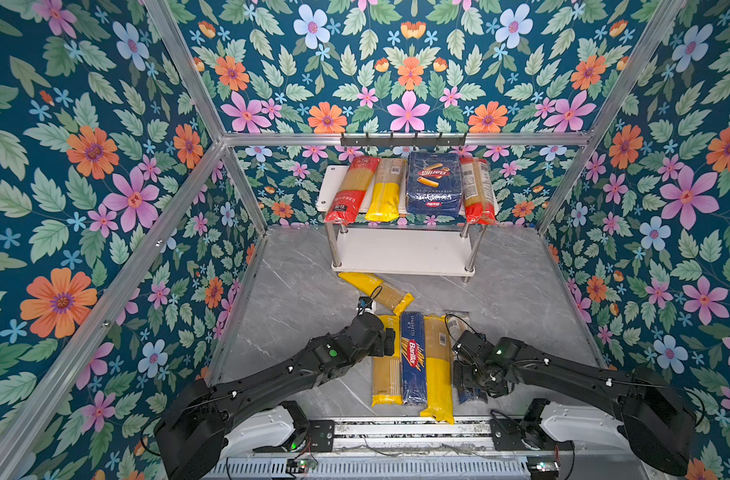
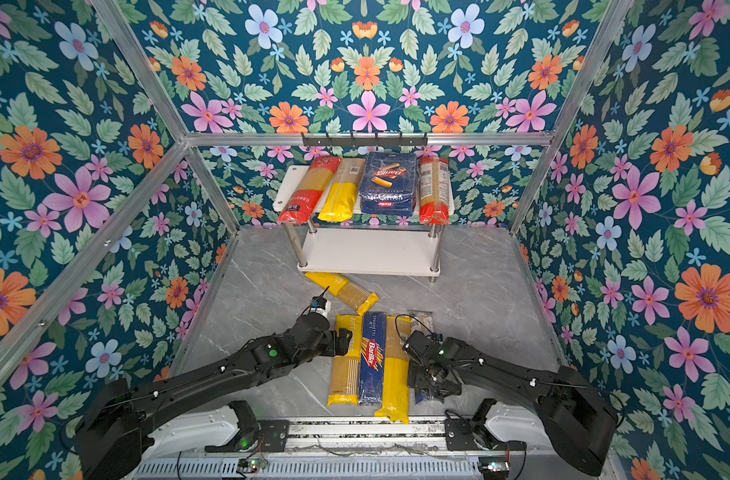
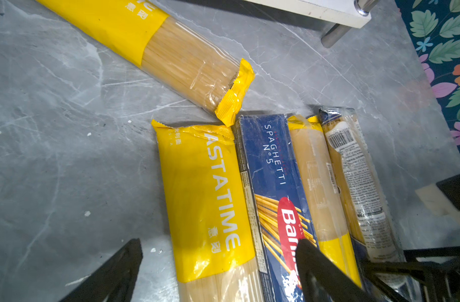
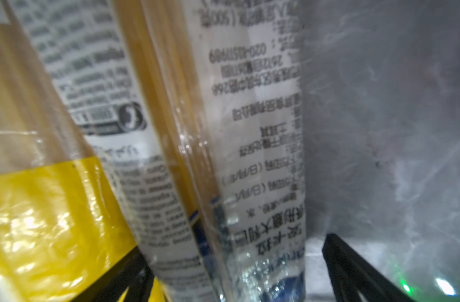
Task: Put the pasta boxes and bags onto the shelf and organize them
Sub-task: 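Grasp the clear white-labelled bag with the right gripper and tilt it upright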
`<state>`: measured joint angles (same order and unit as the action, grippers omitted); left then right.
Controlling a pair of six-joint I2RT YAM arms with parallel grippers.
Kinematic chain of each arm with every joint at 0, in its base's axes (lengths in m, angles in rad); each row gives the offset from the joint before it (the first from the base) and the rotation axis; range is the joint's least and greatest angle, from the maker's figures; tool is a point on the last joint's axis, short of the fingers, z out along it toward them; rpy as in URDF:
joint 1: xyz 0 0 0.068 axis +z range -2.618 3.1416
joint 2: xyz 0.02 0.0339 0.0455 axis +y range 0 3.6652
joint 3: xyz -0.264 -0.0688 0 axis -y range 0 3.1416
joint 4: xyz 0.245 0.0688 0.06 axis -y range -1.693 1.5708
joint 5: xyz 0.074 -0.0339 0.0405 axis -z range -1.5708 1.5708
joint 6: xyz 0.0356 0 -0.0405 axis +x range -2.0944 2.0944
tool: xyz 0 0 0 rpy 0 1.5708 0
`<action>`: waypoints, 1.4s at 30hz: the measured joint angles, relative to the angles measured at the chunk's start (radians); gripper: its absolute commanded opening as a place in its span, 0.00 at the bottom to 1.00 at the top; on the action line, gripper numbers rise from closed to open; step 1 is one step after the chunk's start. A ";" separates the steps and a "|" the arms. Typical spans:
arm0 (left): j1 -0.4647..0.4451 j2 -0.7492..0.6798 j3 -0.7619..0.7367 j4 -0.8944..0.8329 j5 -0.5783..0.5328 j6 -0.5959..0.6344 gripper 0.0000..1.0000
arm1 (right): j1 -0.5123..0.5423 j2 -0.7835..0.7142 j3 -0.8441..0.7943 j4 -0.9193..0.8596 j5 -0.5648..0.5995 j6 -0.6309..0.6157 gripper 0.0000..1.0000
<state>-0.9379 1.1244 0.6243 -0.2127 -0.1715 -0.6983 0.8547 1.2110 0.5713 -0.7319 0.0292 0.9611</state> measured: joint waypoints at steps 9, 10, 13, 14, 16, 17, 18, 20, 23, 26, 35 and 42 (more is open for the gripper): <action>0.000 -0.008 -0.003 -0.024 -0.013 -0.002 0.94 | 0.019 0.057 0.003 0.018 0.012 0.012 0.60; 0.000 -0.010 -0.005 -0.027 -0.014 -0.002 0.94 | 0.019 0.053 0.001 0.019 0.013 0.014 0.55; 0.000 -0.011 -0.006 -0.031 -0.015 -0.002 0.94 | 0.019 0.029 -0.010 0.021 0.024 0.016 0.49; 0.000 -0.012 -0.006 -0.032 -0.015 -0.002 0.94 | 0.019 0.016 -0.015 0.024 0.024 0.019 0.45; 0.000 -0.012 -0.004 -0.034 -0.019 -0.002 0.94 | 0.019 -0.010 -0.023 0.026 0.026 0.020 0.41; 0.000 -0.012 -0.003 -0.034 -0.021 -0.002 0.94 | 0.019 -0.023 -0.024 0.026 0.026 0.026 0.38; 0.000 -0.012 -0.003 -0.034 -0.022 -0.002 0.94 | 0.019 -0.034 -0.026 0.026 0.026 0.026 0.37; 0.000 -0.012 -0.003 -0.035 -0.024 -0.002 0.94 | 0.019 -0.050 -0.027 0.024 0.026 0.026 0.35; 0.000 -0.016 -0.005 -0.035 -0.029 -0.002 0.93 | 0.019 -0.062 -0.026 0.018 0.027 0.022 0.28; -0.001 -0.021 -0.007 -0.040 -0.035 -0.002 0.93 | 0.019 -0.064 -0.015 0.005 0.028 0.014 0.21; 0.000 -0.056 -0.012 -0.069 -0.047 -0.008 0.92 | 0.019 -0.065 0.019 0.002 0.029 -0.014 0.00; 0.000 -0.064 -0.011 -0.081 -0.062 -0.008 0.92 | 0.019 -0.060 0.036 0.012 0.032 -0.026 0.00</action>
<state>-0.9382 1.0607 0.6132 -0.2935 -0.2333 -0.7067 0.8738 1.1507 0.6075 -0.7200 0.0612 0.9348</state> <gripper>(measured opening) 0.916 0.394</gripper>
